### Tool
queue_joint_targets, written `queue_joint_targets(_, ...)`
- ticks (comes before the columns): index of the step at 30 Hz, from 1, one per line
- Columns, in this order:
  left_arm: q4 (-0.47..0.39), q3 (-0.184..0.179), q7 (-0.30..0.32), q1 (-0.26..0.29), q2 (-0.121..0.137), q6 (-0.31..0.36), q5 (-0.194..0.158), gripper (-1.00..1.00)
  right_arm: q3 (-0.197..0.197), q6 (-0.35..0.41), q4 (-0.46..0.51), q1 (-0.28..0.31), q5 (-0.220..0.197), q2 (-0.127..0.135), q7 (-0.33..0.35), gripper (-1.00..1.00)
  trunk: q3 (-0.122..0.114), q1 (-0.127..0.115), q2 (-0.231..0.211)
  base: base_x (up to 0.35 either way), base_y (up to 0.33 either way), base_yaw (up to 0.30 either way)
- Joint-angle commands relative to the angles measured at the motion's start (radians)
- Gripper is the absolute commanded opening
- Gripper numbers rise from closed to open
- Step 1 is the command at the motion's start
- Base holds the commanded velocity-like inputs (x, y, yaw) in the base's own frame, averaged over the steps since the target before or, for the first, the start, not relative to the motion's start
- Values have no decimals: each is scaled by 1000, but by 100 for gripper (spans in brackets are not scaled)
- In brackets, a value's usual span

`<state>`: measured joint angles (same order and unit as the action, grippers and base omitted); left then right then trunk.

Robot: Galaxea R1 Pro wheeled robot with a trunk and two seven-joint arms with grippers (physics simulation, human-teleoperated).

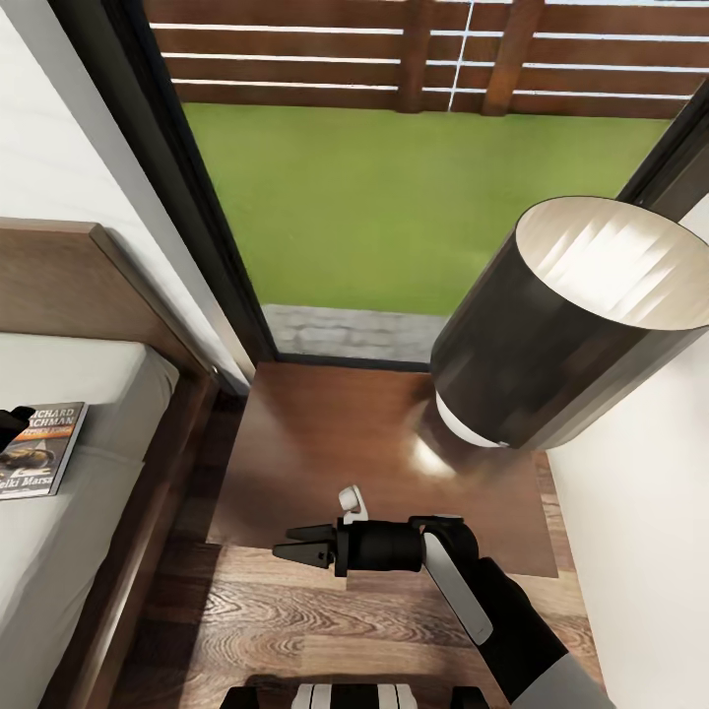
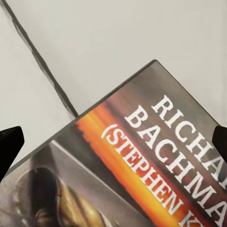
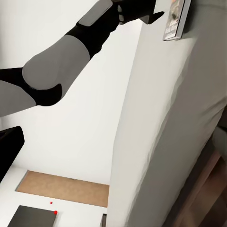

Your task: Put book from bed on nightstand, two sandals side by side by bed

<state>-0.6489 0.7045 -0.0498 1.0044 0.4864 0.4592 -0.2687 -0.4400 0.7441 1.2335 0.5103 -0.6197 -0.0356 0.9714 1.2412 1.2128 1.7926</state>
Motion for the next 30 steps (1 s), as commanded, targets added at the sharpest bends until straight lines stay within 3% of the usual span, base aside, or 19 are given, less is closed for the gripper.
queue_joint_targets(1, -1, 1, -5, 0, 0, 6, -10, 100, 0, 6, 0, 1, -5, 0, 0, 100, 1, 0, 0, -6, 0, 0)
queue_joint_targets(9, -1, 1, -5, 0, 0, 6, -10, 100, 0, 6, 0, 1, -5, -1, 0, 100, 1, 0, 0, -172, 0, 0)
queue_joint_targets(30, -1, 1, -4, 0, 0, 6, -10, 100, 0, 6, 0, 1, -3, -1, 0, 100, 1, 0, 0, -7, 0, 0)
